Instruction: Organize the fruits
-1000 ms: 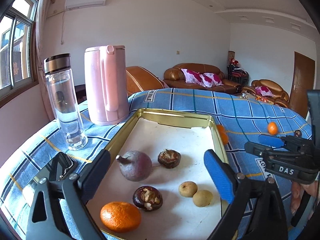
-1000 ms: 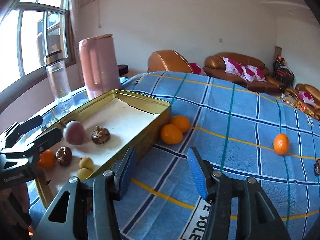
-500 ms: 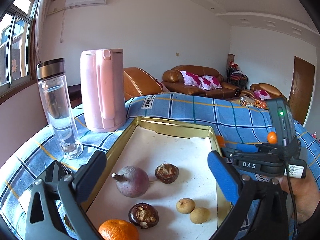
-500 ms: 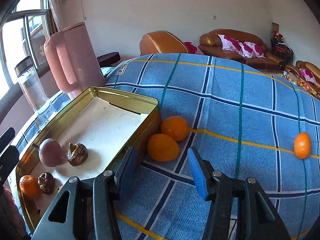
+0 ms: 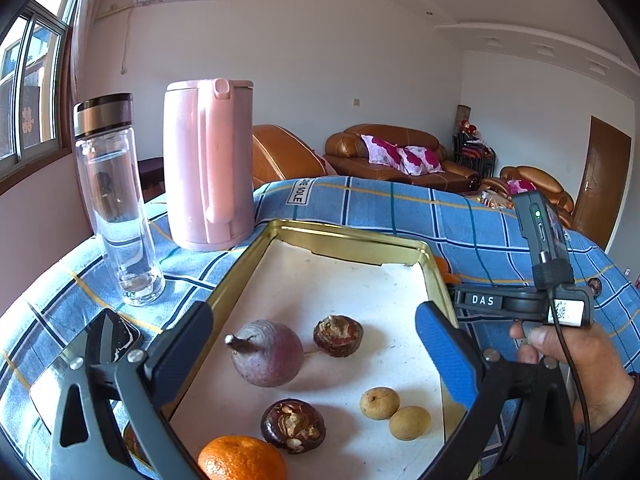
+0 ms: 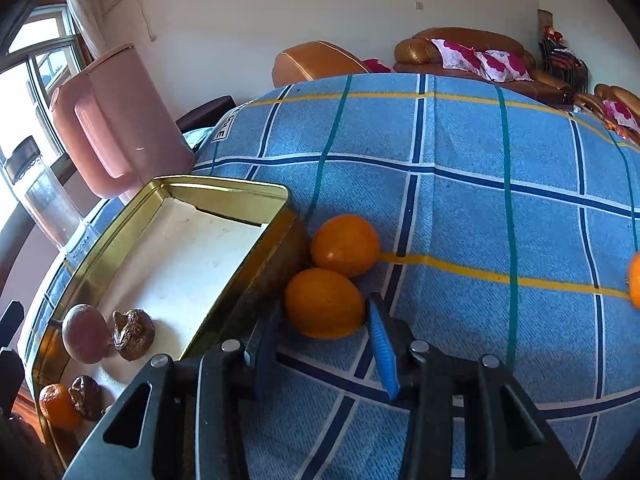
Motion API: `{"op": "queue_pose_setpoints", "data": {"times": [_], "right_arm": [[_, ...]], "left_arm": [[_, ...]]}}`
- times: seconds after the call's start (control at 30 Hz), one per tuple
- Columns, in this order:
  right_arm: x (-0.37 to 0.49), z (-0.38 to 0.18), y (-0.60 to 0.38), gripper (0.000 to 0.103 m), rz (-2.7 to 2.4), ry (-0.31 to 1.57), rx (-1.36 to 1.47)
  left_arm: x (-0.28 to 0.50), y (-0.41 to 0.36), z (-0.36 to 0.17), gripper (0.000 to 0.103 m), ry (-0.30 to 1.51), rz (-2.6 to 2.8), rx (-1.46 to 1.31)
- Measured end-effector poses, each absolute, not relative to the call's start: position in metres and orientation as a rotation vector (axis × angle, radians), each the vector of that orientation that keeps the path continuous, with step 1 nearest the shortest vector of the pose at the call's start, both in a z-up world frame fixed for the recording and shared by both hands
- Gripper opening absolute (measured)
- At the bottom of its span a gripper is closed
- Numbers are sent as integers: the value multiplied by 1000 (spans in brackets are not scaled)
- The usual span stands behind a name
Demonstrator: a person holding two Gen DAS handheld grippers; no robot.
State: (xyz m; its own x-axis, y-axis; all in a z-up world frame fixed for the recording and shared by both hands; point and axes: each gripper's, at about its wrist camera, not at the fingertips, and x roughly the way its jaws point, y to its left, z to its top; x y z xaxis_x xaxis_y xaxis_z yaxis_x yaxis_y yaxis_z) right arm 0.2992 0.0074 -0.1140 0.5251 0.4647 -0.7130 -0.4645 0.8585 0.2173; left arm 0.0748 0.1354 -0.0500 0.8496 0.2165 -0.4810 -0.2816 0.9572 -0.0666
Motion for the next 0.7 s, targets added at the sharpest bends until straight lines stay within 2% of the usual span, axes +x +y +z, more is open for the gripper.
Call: {"op": "queue_pose_setpoints", "data": {"times": [0.33, 0.7], "right_arm": [[289, -107, -42, 43, 471, 808, 109], [343, -79, 2, 43, 517, 763, 125]], "left_arm": [[72, 130, -46, 103, 479, 259, -136], [70, 116, -46, 103, 481, 248, -98]]}}
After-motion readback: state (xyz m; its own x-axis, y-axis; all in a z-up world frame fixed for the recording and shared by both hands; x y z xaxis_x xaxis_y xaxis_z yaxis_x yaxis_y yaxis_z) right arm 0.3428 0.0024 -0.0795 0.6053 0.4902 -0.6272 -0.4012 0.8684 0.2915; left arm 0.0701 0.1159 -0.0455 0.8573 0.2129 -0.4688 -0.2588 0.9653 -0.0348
